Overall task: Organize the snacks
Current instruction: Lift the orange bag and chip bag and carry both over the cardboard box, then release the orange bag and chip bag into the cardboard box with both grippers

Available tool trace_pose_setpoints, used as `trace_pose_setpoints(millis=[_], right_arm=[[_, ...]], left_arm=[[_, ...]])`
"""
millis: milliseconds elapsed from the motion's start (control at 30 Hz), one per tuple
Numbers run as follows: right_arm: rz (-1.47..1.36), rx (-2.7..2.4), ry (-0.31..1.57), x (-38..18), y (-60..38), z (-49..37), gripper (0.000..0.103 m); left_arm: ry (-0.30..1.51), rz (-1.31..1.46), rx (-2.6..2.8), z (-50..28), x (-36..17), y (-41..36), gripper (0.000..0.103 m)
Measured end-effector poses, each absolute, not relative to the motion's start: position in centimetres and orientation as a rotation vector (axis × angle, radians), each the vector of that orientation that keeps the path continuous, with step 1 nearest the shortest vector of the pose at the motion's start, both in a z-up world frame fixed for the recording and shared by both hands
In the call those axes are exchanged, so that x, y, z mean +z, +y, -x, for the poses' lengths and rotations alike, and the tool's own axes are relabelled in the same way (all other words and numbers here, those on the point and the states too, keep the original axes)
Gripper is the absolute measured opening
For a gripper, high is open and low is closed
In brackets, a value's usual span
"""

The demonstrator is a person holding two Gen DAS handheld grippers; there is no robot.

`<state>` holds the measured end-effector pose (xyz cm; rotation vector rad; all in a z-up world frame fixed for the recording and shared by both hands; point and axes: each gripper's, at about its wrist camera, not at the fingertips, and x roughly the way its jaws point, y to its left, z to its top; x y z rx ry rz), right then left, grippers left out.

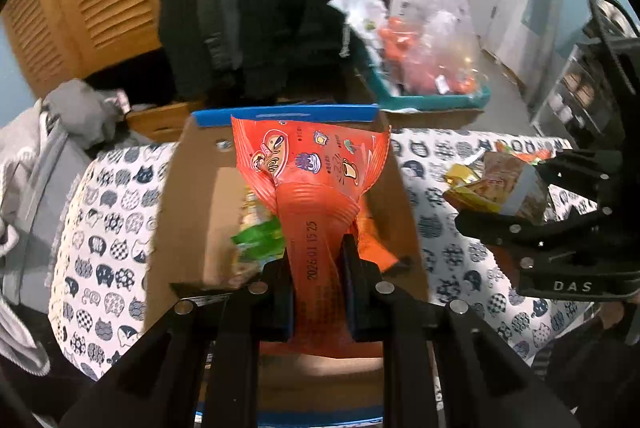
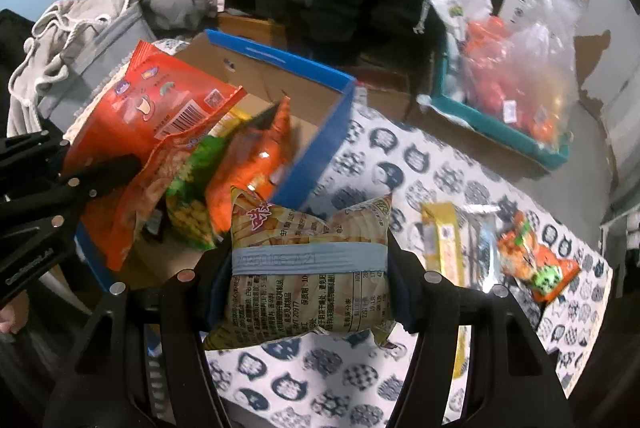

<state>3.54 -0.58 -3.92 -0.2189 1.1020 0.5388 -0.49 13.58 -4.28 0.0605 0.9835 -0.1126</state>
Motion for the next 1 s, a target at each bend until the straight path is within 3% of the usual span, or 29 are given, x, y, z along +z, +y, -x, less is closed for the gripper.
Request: trace_pose_setpoints(millis=[733,867,1000], right_arm=[[0.223,0.642,1.12,-4.5,7.5,-5.7,0.063],[0.213,0.648,1.125,-4.6,7.5,-5.9,0.063],[0.187,0.654,1.139,-4.7,7.4,-6.1,0.064]], left_arm=[[1.076,0.029,0.016,-1.2,-7.7,19.8,0.021],[1.066,0.018,0.048,-1.1,-7.6,20.0,0.045],[1.054,0.014,0.061,-1.0,-7.0,20.1,0.056]])
